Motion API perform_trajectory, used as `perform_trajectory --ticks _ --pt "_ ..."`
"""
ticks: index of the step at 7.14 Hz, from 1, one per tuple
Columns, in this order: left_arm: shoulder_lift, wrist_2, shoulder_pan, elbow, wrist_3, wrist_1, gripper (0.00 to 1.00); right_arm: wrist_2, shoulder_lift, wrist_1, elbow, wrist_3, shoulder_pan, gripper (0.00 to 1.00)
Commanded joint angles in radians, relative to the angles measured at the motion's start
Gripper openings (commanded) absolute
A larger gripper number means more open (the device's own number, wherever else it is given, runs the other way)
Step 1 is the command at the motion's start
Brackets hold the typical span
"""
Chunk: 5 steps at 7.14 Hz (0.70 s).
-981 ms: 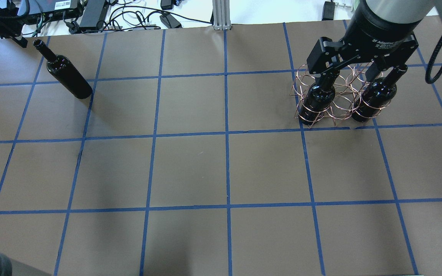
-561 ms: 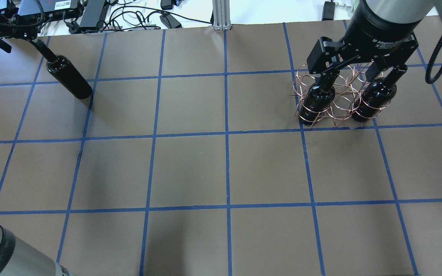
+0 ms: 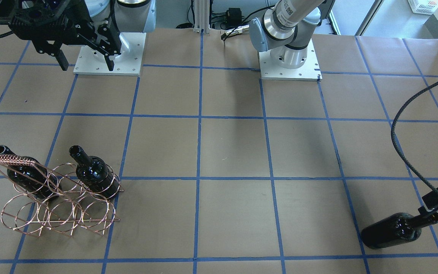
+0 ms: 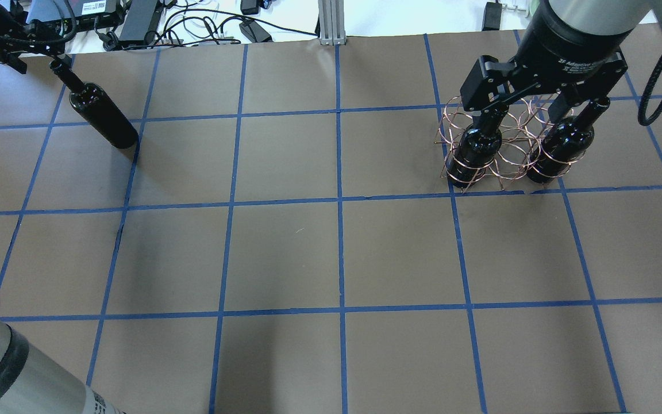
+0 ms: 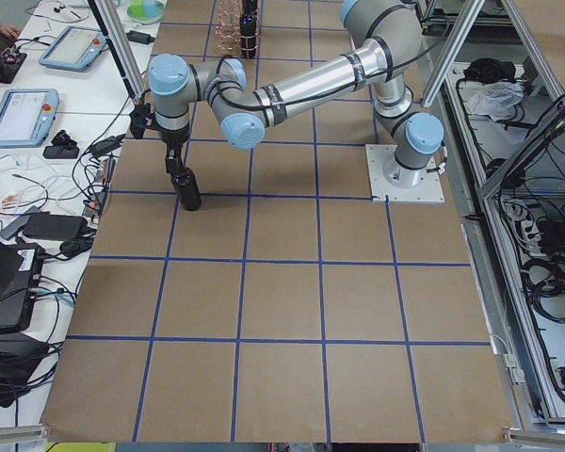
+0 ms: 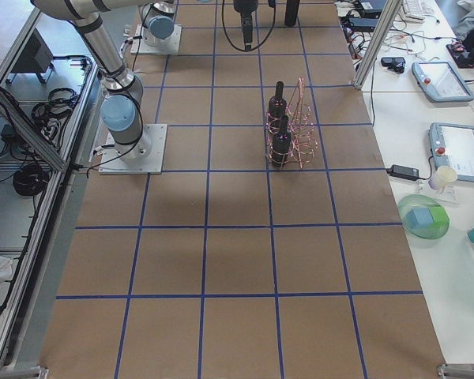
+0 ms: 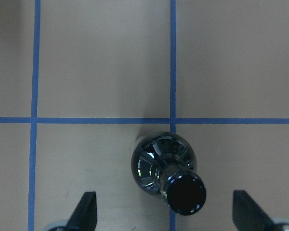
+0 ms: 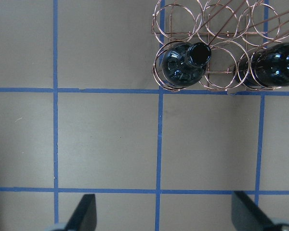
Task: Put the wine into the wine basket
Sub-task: 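Lower the left gripper over the bottle neck and close on it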
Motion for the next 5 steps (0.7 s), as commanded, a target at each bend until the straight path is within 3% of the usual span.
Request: perform_trajectory --ticks 1,5 --pt "-0.016 0.001 -0.019 0.003 -0.016 0.004 1.00 0.001 0.000 0.000 0.000 0.000 0.001 1.00" --pt "-0.057 0.000 -0.022 0.003 -0.013 0.050 1.00 0.000 -0.002 0.000 0.000 0.000 0.001 1.00"
